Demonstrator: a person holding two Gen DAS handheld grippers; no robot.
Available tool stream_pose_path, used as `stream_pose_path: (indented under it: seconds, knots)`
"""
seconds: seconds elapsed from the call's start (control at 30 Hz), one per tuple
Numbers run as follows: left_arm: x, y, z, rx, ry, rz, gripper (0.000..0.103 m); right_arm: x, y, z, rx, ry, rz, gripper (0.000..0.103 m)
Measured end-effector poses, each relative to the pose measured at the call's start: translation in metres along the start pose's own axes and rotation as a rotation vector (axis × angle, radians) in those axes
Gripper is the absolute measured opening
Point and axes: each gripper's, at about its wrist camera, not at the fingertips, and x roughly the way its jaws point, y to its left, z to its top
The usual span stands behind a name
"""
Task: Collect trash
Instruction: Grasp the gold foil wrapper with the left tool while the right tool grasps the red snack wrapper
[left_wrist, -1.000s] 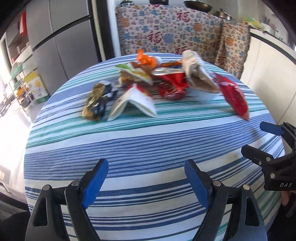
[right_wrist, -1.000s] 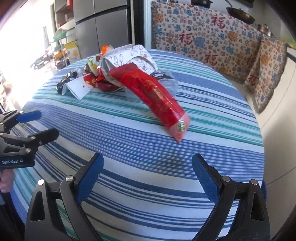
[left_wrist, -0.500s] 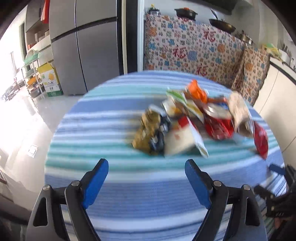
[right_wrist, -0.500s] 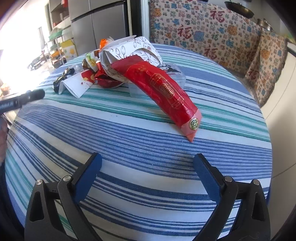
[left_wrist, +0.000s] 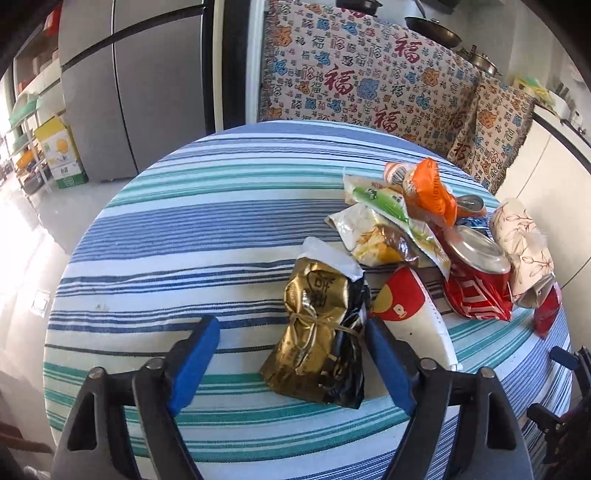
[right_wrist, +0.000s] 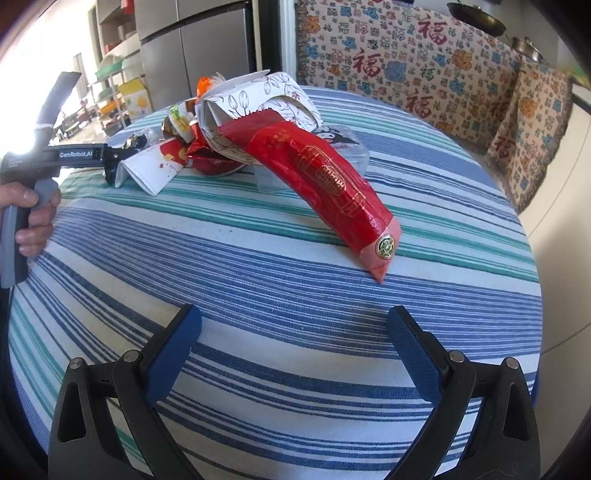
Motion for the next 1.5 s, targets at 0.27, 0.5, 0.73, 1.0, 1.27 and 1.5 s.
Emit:
stream_pose_path:
  seconds: [0.27, 0.5, 0.73, 1.0, 1.27, 1.5]
  knots:
    - [-0.023, -0.004, -0.015, -0.006, 0.002, -0.007, 0.038, 0.001, -0.001, 0.0, 0.001, -0.001, 0.004, 0.1]
    - [-0.078, -0.036, -0.055, 0.03, 0.014, -0.063, 0.038, -0.012, -0.027, -0.004, 0.084, -0.058, 0.029, 0.099]
    - [-0.08, -0.077, -0.09, 0.063, 0.017, -0.137, 0.039, 0.0, -0.033, 0.022, -0.164, -0.042, -0.065, 0.098]
    - [-0.069, -0.096, -0.097, 0.12, -0.011, -0.14, 0.039, 0.026, -0.031, 0.047, -0.224, -0.009, 0.032, 0.045]
    - [-0.066, -0.1, -0.099, 0.115, -0.038, -0.12, 0.043, -0.013, -0.064, 0.022, 0.178, 0.177, 0.194, 0.024]
    - [-0.065, -0.109, -0.099, 0.139, -0.034, -0.1, 0.053, -0.027, -0.056, 0.008, 0.198, 0.193, 0.183, 0.037]
